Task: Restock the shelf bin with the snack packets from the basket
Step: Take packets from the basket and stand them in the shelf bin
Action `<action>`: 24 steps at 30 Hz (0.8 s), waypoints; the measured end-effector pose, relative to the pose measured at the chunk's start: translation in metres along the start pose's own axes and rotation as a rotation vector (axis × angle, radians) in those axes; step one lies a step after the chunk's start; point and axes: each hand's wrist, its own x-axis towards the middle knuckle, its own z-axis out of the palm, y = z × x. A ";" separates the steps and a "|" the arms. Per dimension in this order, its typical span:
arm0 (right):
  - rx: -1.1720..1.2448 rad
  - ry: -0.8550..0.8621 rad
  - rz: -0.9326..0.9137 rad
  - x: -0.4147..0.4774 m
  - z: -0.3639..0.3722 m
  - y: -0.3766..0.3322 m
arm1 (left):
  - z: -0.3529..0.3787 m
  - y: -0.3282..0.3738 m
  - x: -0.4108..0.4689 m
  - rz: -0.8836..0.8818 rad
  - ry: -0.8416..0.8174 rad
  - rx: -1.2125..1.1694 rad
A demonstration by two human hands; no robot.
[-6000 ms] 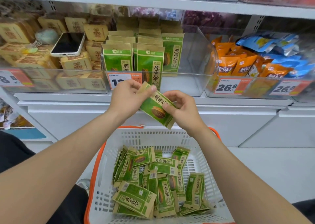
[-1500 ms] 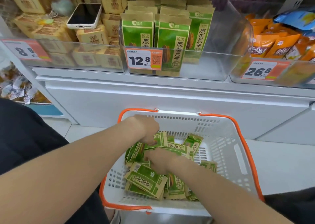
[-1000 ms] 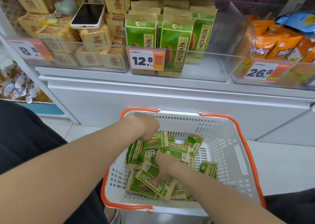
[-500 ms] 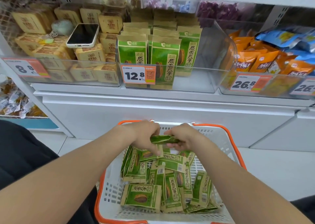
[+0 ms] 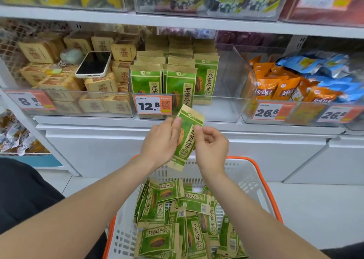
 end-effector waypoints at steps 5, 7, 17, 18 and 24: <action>0.208 0.010 -0.027 0.011 0.003 -0.031 | -0.012 0.025 0.008 0.090 0.234 -0.006; 0.261 -0.028 -0.067 0.015 0.004 -0.045 | -0.018 0.035 0.014 0.114 0.279 -0.074; 0.225 -0.019 -0.418 0.054 -0.012 -0.111 | -0.030 0.066 0.049 0.301 0.436 0.000; 0.217 0.009 -0.471 0.058 -0.014 -0.117 | -0.029 0.068 0.050 0.302 0.461 0.062; 0.011 0.112 -0.698 0.085 -0.022 -0.135 | -0.029 0.067 0.060 0.246 0.413 0.429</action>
